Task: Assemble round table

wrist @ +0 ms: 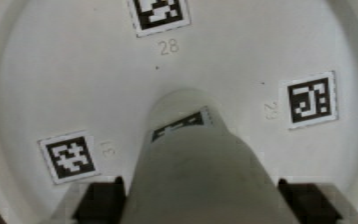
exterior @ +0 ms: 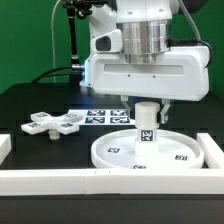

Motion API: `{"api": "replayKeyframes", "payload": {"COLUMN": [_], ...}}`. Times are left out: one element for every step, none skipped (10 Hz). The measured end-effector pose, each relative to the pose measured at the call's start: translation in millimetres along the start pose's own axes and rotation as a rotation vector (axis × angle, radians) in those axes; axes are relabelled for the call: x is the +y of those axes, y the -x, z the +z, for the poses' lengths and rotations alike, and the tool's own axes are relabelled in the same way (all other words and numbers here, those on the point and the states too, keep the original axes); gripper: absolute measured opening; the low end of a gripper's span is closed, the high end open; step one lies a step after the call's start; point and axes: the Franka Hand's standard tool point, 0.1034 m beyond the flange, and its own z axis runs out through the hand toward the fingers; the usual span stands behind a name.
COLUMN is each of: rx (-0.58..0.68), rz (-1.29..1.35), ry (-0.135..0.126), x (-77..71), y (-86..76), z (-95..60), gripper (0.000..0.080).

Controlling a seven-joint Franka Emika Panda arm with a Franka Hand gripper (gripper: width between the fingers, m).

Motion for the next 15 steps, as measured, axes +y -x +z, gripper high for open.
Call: {"api": "replayKeyframes", "payload": {"rx": [-0.002, -0.004, -0.007, -0.019, -0.028, -0.041, -0.056, -0.066, -0.07, -0.072, -0.072, -0.076, -0.066, -0.052, -0.055], "rz": [0.07, 0.116, 0.161, 0.317, 0.414, 0.494, 0.684, 0.764, 0.806, 0.824, 0.791, 0.67, 0.567, 0.451, 0.414], "ry": [-0.003, -0.006, -0.008, -0.031, -0.051, -0.063, -0.085, -0.09, -0.09, -0.091, -0.089, -0.076, -0.088, -0.101, -0.1], "x": [-0.1, -0.1, 0.1, -0.1, -0.6, -0.9, -1.9, -2.4, -2.2, -3.1, -3.4, -3.9, -5.3, -0.9, 5.0], "y": [0.2, 0.1, 0.2, -1.0, -2.3, -2.1, -2.2, -1.8, -1.7, -1.0, -0.5, 2.3, 1.4, -0.2, 2.0], "z": [0.1, 0.1, 0.2, -0.2, -0.7, -0.7, -0.4, -0.2, 0.1, 0.2, -0.2, -5.4, -13.6, -17.8, -24.3], "gripper": [0.0409, 0.0409, 0.0409, 0.0409, 0.0409, 0.0409, 0.0409, 0.0409, 0.0409, 0.0409, 0.0566, 0.0632, 0.0632, 0.0647, 0.0647]}}
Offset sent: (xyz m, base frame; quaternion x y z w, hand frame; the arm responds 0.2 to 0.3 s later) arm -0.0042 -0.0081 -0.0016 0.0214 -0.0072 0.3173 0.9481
